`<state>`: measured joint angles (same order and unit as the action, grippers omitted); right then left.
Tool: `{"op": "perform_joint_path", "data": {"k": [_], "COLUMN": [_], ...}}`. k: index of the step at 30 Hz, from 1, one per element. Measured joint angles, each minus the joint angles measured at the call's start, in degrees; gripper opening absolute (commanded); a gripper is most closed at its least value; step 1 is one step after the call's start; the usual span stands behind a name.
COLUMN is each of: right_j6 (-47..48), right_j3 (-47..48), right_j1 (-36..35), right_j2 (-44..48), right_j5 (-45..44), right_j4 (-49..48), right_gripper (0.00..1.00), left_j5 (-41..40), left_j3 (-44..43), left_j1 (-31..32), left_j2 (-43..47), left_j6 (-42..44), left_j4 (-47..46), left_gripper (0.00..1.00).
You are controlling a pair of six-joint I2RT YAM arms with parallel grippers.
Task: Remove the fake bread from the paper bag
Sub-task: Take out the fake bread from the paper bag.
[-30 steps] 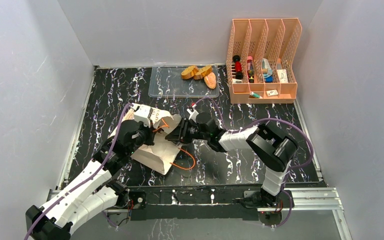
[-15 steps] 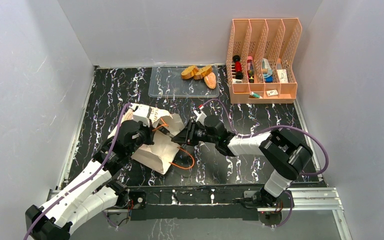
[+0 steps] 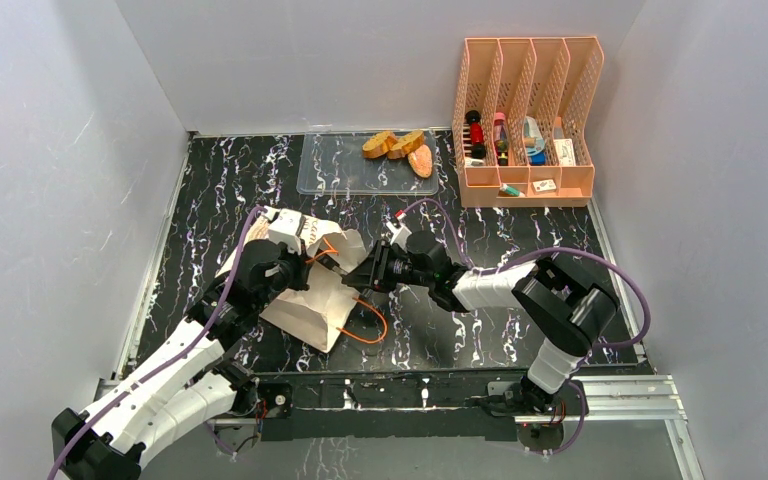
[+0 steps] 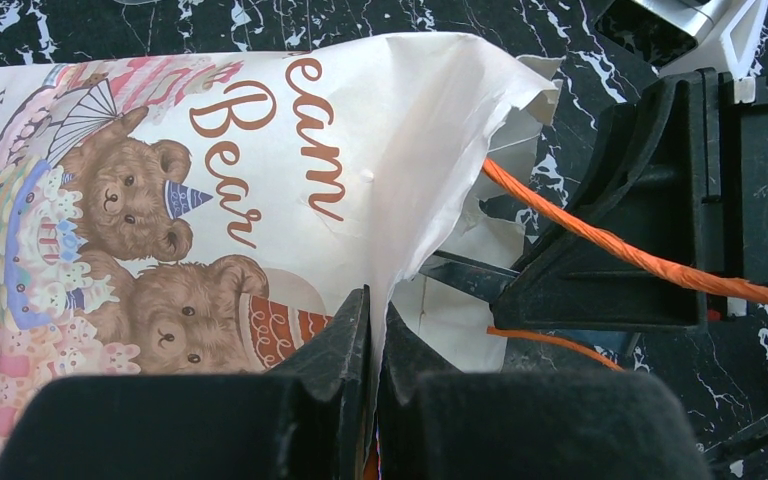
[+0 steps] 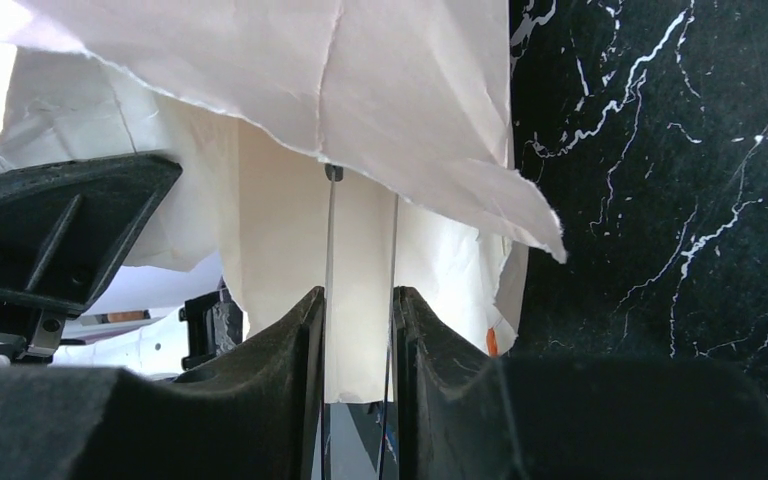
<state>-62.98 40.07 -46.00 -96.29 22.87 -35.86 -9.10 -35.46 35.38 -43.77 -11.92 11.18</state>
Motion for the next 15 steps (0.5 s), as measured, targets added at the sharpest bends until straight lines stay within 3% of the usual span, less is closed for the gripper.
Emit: {"op": "perform_joint_path", "data": {"k": [15], "right_j6": [-0.1], "right_j3": [0.1], "right_j1": [0.0], "right_j2": [0.2], "right_j5": [1.4], "right_j4": [-0.3], "right_gripper": [0.3], "left_j5": [0.9], "left_j3": [0.0], "left_j1": [0.0], "left_j2": [-0.4], "left_j6": [0.2], "left_j4": [-0.1], "left_gripper": [0.0]}}
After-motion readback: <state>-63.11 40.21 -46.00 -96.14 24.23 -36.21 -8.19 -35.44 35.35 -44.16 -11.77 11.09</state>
